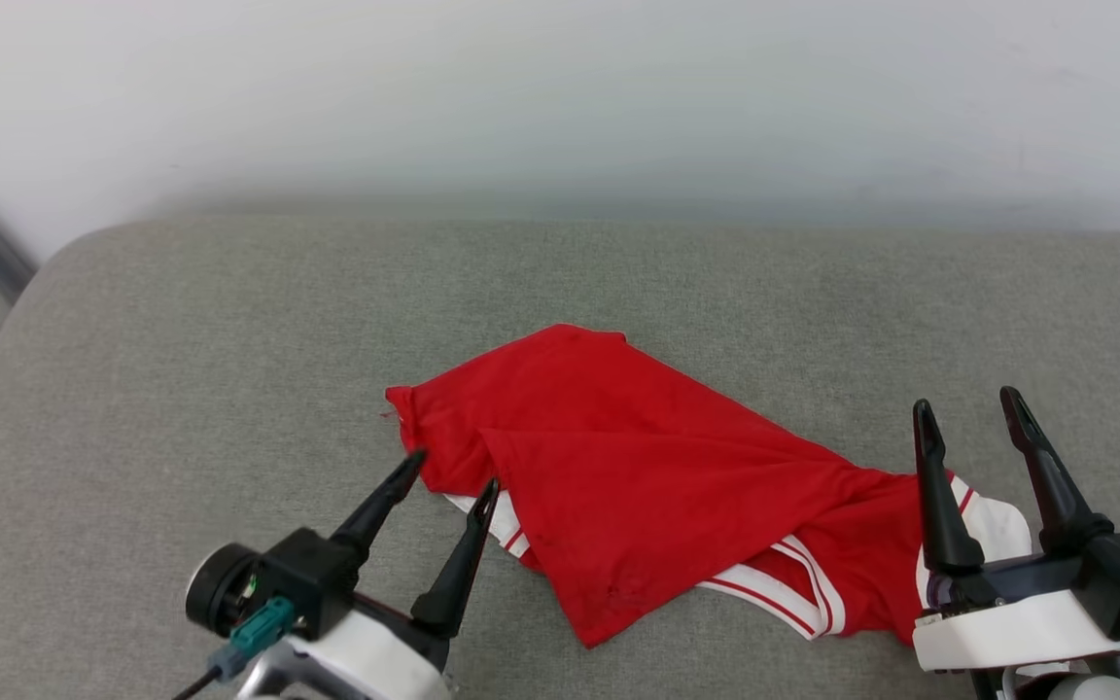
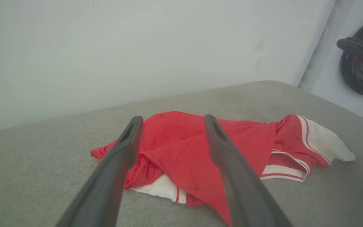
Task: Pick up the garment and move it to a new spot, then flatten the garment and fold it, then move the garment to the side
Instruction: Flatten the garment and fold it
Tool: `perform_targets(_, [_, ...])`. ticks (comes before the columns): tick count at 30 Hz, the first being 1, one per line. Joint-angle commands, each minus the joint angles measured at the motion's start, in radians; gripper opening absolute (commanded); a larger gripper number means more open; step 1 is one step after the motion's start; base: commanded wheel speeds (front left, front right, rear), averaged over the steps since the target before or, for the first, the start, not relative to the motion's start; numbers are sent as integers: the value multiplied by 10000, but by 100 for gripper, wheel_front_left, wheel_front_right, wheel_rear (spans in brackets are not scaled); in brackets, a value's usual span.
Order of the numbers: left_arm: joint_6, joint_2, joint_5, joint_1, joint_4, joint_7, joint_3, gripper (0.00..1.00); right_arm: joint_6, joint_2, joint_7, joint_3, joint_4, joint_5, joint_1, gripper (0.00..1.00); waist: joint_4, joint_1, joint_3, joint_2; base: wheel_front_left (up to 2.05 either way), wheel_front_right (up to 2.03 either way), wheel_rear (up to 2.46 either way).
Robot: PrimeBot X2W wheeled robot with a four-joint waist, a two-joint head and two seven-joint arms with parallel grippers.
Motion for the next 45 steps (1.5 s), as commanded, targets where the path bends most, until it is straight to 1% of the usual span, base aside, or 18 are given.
perform_targets(1, [44,22,7,-311,-301,389,-49,100,-3,9,-23,-2,-10,6,-78,100,-112,0,174,-1,0,0,0])
perform_targets(2, [44,22,7,-311,-301,389,-49,100,-3,9,-23,-2,-10,6,-78,100,-112,0,174,-1,0,0,0])
perform_targets(3, [5,38,-52,-330,-380,670,-132,100,-3,9,-23,0,-19,4,-109,100,-151,0,237,-1,0,0,0])
perform_targets(6, [-326,207,-116,-579,-663,1773,-618,100,-3,9,-22,-29,-62,-5,-200,100,-240,0,500,-1,0,0,0])
perform_targets(10, [-735,386,-425,-889,-798,3723,-1571,100,-3,11,-23,-18,-29,-144,-293,100,-326,0,951,-1,0,0,0])
perform_targets(12, [-858,453,-625,-1171,-844,4682,-1992,100,-3,9,-24,-6,-26,-189,-399,100,-389,0,1169,-1,0,0,0])
perform_targets(15, [-949,577,-714,-1506,-708,5730,-2511,100,-3,11,-22,59,-26,-197,-519,100,-539,0,1427,-1,0,0,0])
perform_targets(17, [-991,545,-792,-1721,-538,6122,-2727,100,-3,9,-24,98,-36,-185,-605,100,-648,0,1587,-1,0,0,0])
perform_targets(21, [-1027,529,-818,-2064,-16,6549,-3023,100,-3,9,-24,114,-39,-222,-693,100,-827,0,1837,-1,0,0,0])
perform_targets(29, [-1040,550,-462,-2478,1342,6668,-3422,100,-3,11,-24,98,-50,-237,-828,100,-988,0,2141,-1,0,0,0])
perform_targets(30, [-1045,503,-529,-2450,1489,6649,-3460,92,-3,9,-24,97,-56,-243,-830,100,-988,0,2157,-1,0,0,0])
perform_targets(31, [-1053,443,-645,-2429,1606,6621,-3488,38,-3,9,-24,99,-53,-251,-835,100,-982,0,2165,-1,0,0,0])
perform_targets(32, [-1069,417,-713,-2426,1683,6611,-3583,0,-3,9,-24,110,-41,-260,-843,100,-974,0,2163,-1,0,0,0])
perform_targets(35, [-1103,355,-848,-2427,1789,6404,-3744,0,-3,9,-24,134,20,-284,-858,100,-908,0,2069,-1,0,0,0])
perform_targets(40, [-1040,375,-710,-2436,1732,5722,-3591,0,-3,9,-24,226,115,-274,-739,100,-782,0,1690,-1,0,0,0])
perform_targets(42, [-900,431,-664,-2446,1461,5414,-3432,0,-3,9,-24,239,133,-227,-675,100,-743,0,1534,-1,0,0,0])
perform_targets(45, [-575,576,-586,-2334,869,5014,-3162,0,-3,11,-24,222,187,-150,-559,100,-696,0,1236,-1,0,0,0])
